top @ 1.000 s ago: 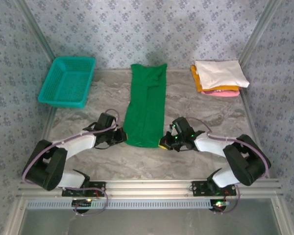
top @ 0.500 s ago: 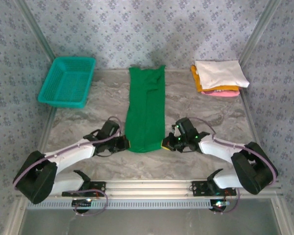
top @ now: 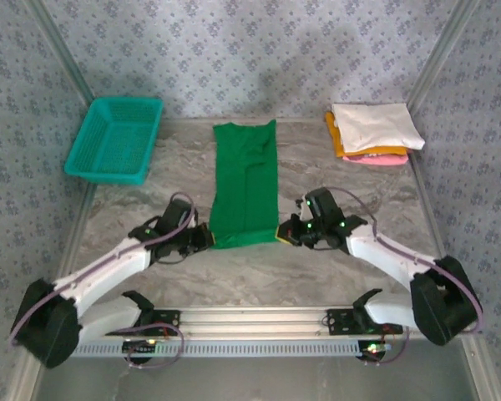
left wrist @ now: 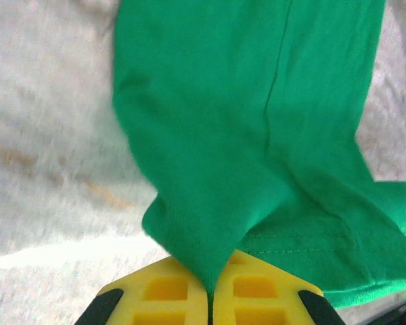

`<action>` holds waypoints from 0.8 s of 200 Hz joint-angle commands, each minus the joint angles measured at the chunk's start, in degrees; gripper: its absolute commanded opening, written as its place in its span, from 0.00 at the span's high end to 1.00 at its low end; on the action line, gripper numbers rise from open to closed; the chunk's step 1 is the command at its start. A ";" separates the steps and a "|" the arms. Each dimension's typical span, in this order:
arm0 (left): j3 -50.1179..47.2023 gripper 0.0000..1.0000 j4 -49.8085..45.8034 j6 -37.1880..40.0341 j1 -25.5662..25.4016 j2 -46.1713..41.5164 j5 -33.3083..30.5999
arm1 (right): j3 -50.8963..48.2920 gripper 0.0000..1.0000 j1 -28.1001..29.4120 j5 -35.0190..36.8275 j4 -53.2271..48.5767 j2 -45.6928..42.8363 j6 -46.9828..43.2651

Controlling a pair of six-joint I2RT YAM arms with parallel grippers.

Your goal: Fold and stack the t-shirts

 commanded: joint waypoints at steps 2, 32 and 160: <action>8.18 1.00 -1.35 7.53 2.67 5.95 3.93 | 5.84 1.00 -2.87 -2.42 -2.35 6.07 -4.38; 18.11 1.00 -4.46 13.65 5.58 16.27 8.53 | 11.61 1.00 -5.28 -3.69 -2.54 12.02 -6.39; 48.83 1.00 -13.27 29.44 13.96 43.78 6.87 | 43.31 1.00 -12.29 -4.49 -9.48 37.95 -14.79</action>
